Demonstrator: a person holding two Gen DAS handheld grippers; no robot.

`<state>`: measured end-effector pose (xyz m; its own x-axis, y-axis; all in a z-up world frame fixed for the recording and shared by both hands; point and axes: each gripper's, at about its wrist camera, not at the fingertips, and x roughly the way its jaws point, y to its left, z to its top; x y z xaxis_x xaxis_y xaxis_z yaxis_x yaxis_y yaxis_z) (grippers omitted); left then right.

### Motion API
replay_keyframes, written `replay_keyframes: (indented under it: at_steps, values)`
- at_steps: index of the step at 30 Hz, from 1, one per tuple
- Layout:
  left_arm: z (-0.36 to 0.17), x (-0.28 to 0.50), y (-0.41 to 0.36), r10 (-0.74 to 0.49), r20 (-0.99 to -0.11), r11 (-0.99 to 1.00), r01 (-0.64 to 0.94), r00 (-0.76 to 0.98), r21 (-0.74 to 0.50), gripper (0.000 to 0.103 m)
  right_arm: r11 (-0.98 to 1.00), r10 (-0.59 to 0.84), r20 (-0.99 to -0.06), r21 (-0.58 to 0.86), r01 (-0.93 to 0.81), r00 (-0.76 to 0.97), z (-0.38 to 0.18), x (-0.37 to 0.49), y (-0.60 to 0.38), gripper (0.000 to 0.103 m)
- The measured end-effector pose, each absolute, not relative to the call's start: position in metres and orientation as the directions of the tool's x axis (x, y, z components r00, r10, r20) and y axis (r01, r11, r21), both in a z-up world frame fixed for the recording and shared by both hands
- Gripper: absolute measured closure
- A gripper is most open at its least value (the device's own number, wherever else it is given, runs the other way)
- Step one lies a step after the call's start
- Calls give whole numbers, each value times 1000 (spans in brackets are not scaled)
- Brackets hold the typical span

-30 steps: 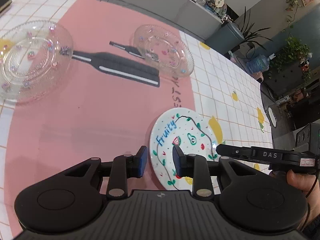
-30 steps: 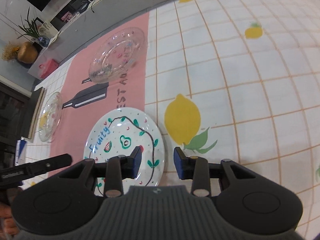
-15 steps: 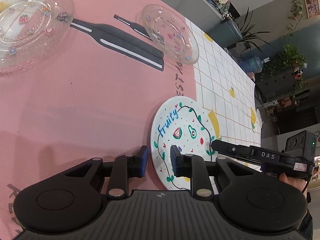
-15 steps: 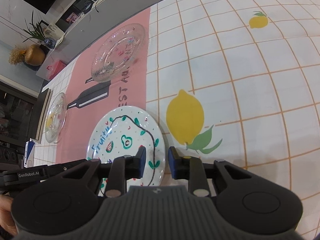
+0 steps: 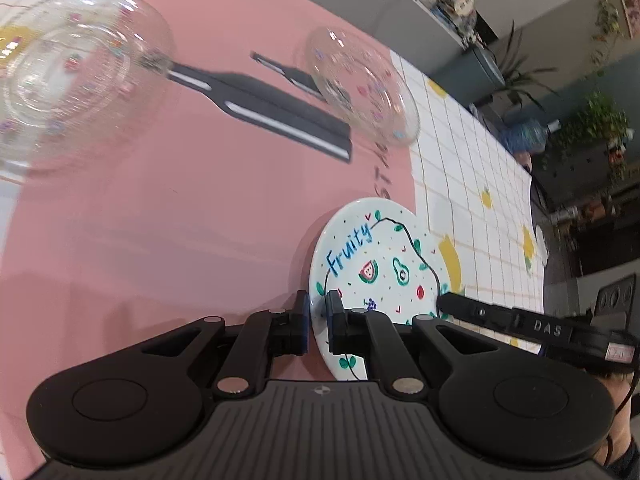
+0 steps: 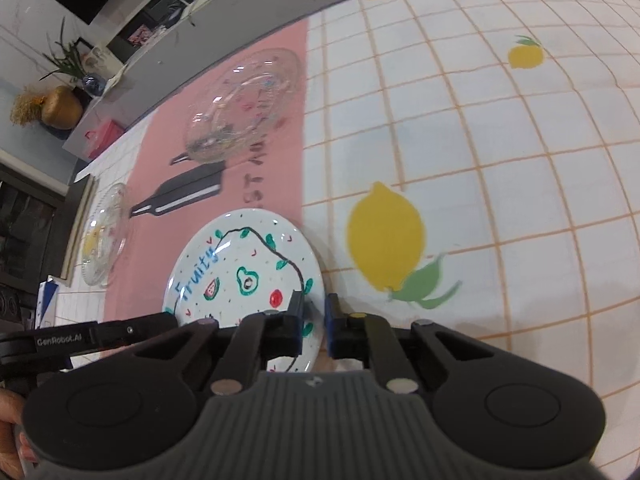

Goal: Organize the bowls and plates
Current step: 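Grip the Fruity plate rim with both tools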

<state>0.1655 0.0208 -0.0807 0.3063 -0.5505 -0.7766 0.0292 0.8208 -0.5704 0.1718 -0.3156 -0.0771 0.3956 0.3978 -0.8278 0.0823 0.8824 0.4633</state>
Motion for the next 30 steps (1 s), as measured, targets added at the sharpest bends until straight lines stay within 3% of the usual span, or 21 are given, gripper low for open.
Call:
replay_keyframes:
  at_steps: [13, 30]
  values:
    - [-71, 154, 73, -518, -793, 832, -25, 320, -554, 94, 865, 471, -814, 502, 5, 341, -72, 179, -264, 95]
    - [-80, 149, 68, -465, -835, 872, -8, 294, -489, 92, 885, 448, -849, 466, -3, 281, -88, 175, -249, 94]
